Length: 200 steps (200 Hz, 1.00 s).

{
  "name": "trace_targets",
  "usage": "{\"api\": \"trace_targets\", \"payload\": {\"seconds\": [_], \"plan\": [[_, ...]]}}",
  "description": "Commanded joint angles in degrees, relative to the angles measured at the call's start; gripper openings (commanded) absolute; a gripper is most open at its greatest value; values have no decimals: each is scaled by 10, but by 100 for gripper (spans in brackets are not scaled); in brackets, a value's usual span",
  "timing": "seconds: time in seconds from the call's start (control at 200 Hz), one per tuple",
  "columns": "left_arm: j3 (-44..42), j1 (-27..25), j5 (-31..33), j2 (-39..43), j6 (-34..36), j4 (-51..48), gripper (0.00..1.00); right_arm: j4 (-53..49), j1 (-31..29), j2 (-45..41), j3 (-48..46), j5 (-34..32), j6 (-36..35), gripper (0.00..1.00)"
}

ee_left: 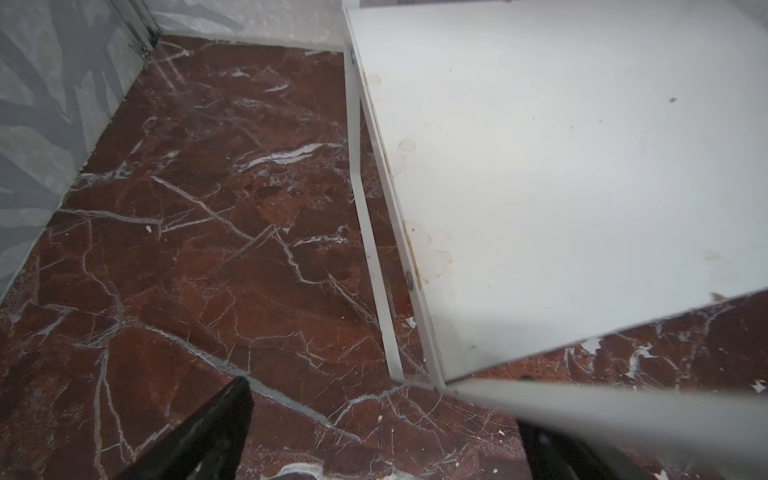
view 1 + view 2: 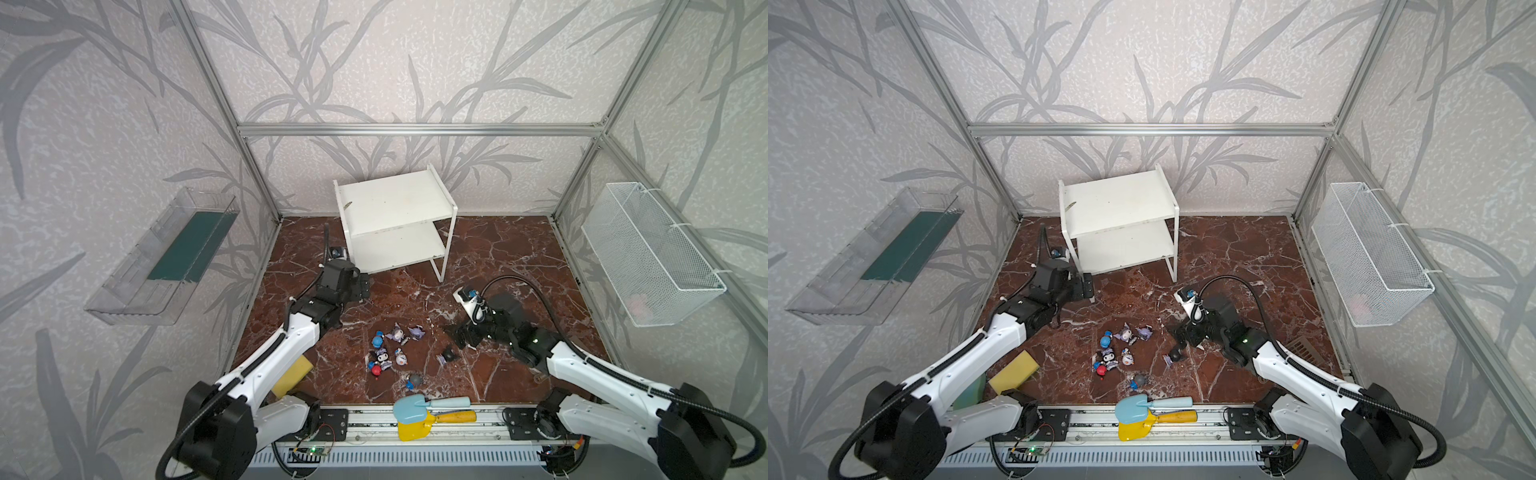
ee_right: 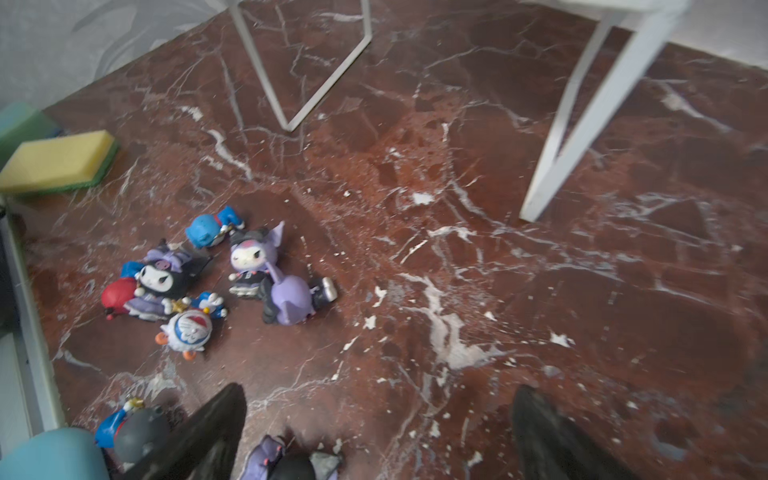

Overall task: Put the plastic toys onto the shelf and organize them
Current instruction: 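Move the right gripper over the purple figure while the left gripper nears the shelf leg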

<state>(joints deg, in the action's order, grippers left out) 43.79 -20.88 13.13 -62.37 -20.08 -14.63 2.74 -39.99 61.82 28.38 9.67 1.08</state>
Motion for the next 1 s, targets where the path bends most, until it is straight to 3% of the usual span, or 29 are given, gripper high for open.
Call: {"api": "trace_targets", "payload": {"seconds": [0.0,0.16,0.365,0.66,0.995], "plan": [[-22,2,-5,77,-20,-70,100,39,-34,41,-1,-17,4,97],[-41,0,-57,159,-38,-142,100,46,-76,113,27,-27,-1,95],[-48,-13,-110,194,-53,-180,100,51,-103,202,77,-23,-2,89],[-49,-21,-119,184,-52,-171,100,64,-109,298,137,-49,-2,85],[-44,-23,-124,167,-48,-163,100,51,-109,334,151,-82,-12,67]]}}
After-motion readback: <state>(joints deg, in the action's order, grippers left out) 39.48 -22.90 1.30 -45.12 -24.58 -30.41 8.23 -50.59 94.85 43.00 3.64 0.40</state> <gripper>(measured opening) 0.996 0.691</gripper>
